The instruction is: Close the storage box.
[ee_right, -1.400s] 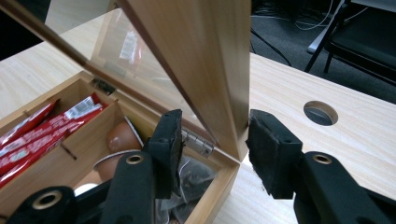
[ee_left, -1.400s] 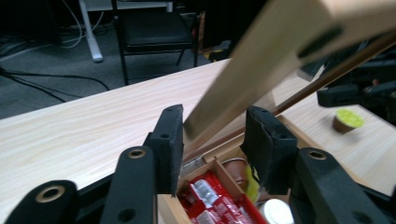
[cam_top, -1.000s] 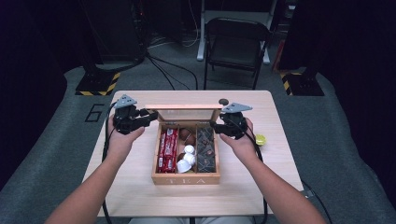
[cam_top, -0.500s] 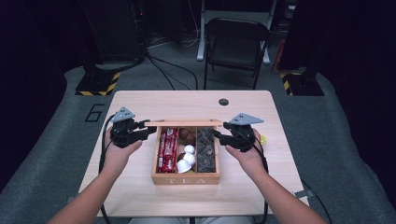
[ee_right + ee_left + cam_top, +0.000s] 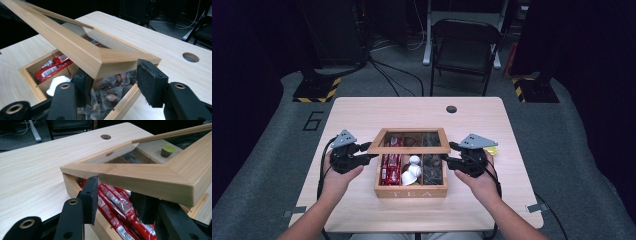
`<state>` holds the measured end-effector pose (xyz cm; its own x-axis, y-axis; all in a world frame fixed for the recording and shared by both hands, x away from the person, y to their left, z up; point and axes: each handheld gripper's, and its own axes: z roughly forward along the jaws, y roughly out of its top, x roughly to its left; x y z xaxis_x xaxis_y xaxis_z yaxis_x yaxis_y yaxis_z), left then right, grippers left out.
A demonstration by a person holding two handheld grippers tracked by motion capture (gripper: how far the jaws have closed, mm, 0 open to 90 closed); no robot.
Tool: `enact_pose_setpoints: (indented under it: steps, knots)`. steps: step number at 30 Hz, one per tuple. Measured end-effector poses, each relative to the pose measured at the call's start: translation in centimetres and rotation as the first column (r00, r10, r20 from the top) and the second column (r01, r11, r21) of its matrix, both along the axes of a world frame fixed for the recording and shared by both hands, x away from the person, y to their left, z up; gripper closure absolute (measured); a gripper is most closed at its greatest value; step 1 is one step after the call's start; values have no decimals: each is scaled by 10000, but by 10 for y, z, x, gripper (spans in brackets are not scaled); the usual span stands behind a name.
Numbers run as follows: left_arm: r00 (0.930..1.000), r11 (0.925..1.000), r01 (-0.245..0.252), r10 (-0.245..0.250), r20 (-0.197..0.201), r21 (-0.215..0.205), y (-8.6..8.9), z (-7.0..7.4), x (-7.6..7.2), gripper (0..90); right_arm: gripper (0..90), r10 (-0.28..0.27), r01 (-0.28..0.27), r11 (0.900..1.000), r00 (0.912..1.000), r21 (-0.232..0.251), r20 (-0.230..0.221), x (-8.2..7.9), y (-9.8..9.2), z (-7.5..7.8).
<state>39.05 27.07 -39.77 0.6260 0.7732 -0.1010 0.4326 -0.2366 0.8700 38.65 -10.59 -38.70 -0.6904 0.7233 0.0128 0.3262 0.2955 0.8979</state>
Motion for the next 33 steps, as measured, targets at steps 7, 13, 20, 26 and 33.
enact_pose_setpoints:
  steps: [7, 13, 20, 26, 33]
  knots:
    - [10000, 10000, 48, -48, 11, 58, -1, -10, -12, 570, 502, 99, -100, 9999, 9999, -84, -141, -12, -2, -9]
    - [9999, 9996, 113, -113, -4, 253, -2, -19, -23, 567, 505, 235, -241, 9995, 9993, -194, -285, -19, -3, -19]
    - [9995, 9987, 297, -301, 90, 421, -2, -28, -35, 560, 505, 310, -323, 9990, 9986, -317, -426, -25, -4, -31]
    - [9985, 9976, 527, -533, 118, 441, -4, -29, -46, 565, 505, 343, -362, 9985, 9983, -414, -466, -29, -3, -36]
    - [9987, 9981, 501, -501, -6, 369, -4, -38, -50, 564, 505, 292, -312, 9989, 9980, -347, -557, -35, -4, -43]
